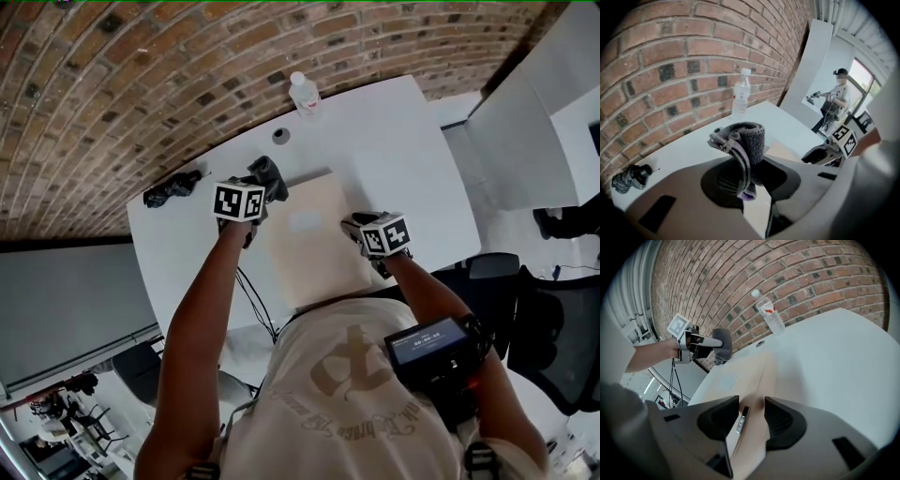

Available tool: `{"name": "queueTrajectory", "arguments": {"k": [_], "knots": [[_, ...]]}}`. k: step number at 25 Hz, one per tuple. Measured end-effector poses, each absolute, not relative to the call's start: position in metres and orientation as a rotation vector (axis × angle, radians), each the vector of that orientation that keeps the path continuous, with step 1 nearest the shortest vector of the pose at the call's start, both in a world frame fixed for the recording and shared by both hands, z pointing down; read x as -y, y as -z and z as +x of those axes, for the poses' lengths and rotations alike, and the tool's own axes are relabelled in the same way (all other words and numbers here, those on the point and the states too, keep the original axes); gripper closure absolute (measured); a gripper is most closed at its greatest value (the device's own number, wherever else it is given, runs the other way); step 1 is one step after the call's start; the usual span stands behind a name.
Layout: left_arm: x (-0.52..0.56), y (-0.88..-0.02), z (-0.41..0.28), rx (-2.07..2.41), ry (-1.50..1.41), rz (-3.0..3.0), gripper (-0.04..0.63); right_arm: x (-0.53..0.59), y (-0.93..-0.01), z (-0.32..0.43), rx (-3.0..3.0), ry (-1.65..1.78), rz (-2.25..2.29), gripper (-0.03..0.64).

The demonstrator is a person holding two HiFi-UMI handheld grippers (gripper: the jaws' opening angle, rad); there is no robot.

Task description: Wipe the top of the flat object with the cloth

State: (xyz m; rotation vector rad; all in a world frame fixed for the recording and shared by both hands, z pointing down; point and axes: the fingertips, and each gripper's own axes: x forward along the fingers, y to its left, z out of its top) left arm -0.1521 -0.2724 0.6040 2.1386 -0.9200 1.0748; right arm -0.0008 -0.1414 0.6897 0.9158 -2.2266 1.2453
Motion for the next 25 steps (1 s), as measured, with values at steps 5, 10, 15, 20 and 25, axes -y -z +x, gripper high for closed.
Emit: {"name": "queueTrajectory", "arguments": {"k": [5, 10, 15, 20, 25], "knots": [[0.253, -0.609, -0.073, 0.701, -1.057, 2.188, 0.494, 0.142, -0.69, -0.001, 2.222, -1.261, 0.905, 0.434], [0.24, -0.63, -0.023, 0.607, -1.087, 2.179, 0.494, 0.143, -0.69, -0.002, 2.226, -1.259, 0.903, 0.434], [0.239, -0.639, 0.006, 0.578, -1.039, 2.136, 0.494, 0.142, -0.69, -0.002, 2.221, -1.254, 0.886, 0.434], [0.243, -0.648, -0.003, 0.643, -1.063, 2.112, 0.494, 0.142, -0.69, -0.001, 2.229, -1.255, 0.873, 0.434], [0.243, -0.654, -0.036, 0.718, -1.07, 2.061, 0.494, 0.141, -0.69, 0.0, 2.231, -1.249, 0.868, 0.434]]}}
